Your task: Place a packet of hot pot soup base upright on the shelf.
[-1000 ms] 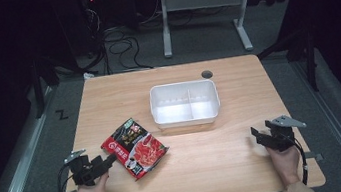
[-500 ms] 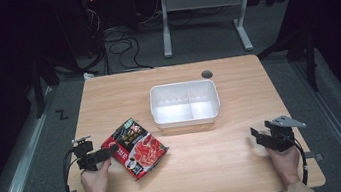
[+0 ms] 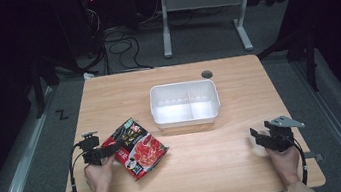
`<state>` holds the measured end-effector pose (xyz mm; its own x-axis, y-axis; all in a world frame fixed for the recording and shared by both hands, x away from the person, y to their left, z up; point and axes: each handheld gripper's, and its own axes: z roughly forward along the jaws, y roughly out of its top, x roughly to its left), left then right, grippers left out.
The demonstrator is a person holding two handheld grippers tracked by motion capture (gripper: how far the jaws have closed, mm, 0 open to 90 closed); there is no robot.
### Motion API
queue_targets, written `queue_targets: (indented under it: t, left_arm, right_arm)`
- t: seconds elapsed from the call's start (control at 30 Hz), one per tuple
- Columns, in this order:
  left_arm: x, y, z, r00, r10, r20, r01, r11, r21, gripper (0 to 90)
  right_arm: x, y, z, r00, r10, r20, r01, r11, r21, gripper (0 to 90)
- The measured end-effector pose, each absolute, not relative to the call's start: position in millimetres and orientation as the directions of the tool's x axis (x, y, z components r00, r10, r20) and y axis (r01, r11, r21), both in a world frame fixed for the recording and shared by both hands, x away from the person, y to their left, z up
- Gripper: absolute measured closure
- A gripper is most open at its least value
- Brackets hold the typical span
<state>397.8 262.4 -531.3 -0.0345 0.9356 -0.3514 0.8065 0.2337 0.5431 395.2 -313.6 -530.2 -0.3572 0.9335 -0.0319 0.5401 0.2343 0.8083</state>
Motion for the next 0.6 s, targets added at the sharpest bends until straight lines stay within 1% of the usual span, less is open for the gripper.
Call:
queue_targets:
  t: [0.07, 0.1, 0.13, 0.17, 0.2, 0.23, 0.27, 0.3, 0.33, 0.37, 0.47, 0.6]
  left_arm:
    - [399.0, 260.4, -530.8, -0.033, 0.943, -0.331, 0.809, 0.219, 0.545, 36.5]
    - [399.3, 259.9, -530.7, -0.034, 0.946, -0.322, 0.810, 0.215, 0.546, 41.5]
    - [399.7, 259.2, -530.9, -0.033, 0.948, -0.318, 0.807, 0.213, 0.551, 41.5]
    - [400.0, 259.0, -531.0, -0.030, 0.949, -0.315, 0.807, 0.208, 0.552, 46.0]
    - [400.4, 258.5, -531.1, -0.031, 0.949, -0.314, 0.806, 0.209, 0.553, 46.0]
    - [400.9, 258.1, -531.0, -0.026, 0.948, -0.316, 0.808, 0.207, 0.551, 50.5]
    - [401.6, 256.9, -530.9, -0.025, 0.949, -0.315, 0.809, 0.204, 0.551, 50.5]
    - [402.5, 255.6, -530.9, -0.020, 0.948, -0.317, 0.811, 0.201, 0.550, 55.7]
    - [403.5, 254.6, -530.2, -0.020, 0.952, -0.306, 0.816, 0.193, 0.545, 55.7]
    - [404.7, 254.4, -530.1, -0.023, 0.952, -0.305, 0.817, 0.194, 0.542, 57.7]
    - [407.4, 258.0, -530.6, -0.038, 0.938, -0.344, 0.821, 0.225, 0.525, 65.7]
    - [408.0, 263.4, -531.0, -0.045, 0.923, -0.383, 0.825, 0.251, 0.507, 72.6]
  right_arm:
    - [395.2, -313.5, -530.2, -0.357, 0.934, -0.032, 0.540, 0.234, 0.808, 35.1]
    - [395.4, -313.9, -530.3, -0.357, 0.934, -0.029, 0.539, 0.231, 0.810, 35.0]
    - [395.4, -313.9, -530.3, -0.357, 0.934, -0.029, 0.539, 0.231, 0.810, 35.0]
    - [395.5, -313.9, -530.3, -0.356, 0.934, -0.026, 0.540, 0.228, 0.810, 35.0]
    - [395.5, -313.9, -530.3, -0.356, 0.934, -0.026, 0.540, 0.228, 0.810, 35.0]
    - [395.5, -314.0, -530.3, -0.358, 0.933, -0.029, 0.539, 0.231, 0.810, 35.0]
    - [395.5, -313.9, -530.3, -0.358, 0.933, -0.032, 0.540, 0.235, 0.808, 35.0]
    - [395.5, -313.6, -530.3, -0.357, 0.934, -0.034, 0.541, 0.236, 0.807, 35.0]
    - [395.5, -313.6, -530.3, -0.357, 0.934, -0.034, 0.541, 0.236, 0.807, 35.0]
    - [395.5, -313.6, -530.3, -0.357, 0.934, -0.034, 0.541, 0.236, 0.807, 35.0]
    - [395.5, -313.7, -530.3, -0.356, 0.934, -0.032, 0.542, 0.234, 0.807, 35.1]
    - [395.6, -313.8, -530.3, -0.355, 0.934, -0.031, 0.543, 0.233, 0.807, 35.1]
